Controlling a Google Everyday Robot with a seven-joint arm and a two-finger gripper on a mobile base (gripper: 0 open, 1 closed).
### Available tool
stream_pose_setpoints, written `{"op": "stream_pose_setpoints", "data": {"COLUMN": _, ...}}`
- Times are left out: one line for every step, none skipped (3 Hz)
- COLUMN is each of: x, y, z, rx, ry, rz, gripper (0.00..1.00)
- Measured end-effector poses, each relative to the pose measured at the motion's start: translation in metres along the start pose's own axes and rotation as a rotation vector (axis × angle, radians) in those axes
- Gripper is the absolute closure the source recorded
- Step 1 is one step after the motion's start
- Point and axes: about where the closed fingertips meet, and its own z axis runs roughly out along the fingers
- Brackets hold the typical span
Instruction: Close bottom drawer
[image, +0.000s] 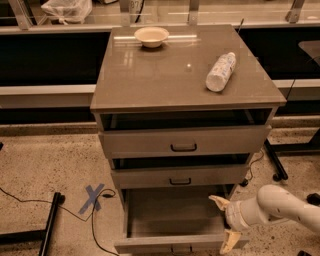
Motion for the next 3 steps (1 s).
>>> {"op": "stream_pose_setpoints", "data": {"x": 0.041, "y": 0.011, "z": 0.064, "rx": -0.057, "ry": 0.043, "rz": 0.011, "gripper": 0.0}}
{"op": "stream_pose_setpoints", "data": {"x": 0.041, "y": 0.011, "z": 0.064, "rx": -0.057, "ry": 0.043, "rz": 0.011, "gripper": 0.0}}
{"op": "stream_pose_setpoints", "data": {"x": 0.068, "y": 0.016, "z": 0.085, "rx": -0.05, "ry": 0.076, "rz": 0.027, "gripper": 0.0}}
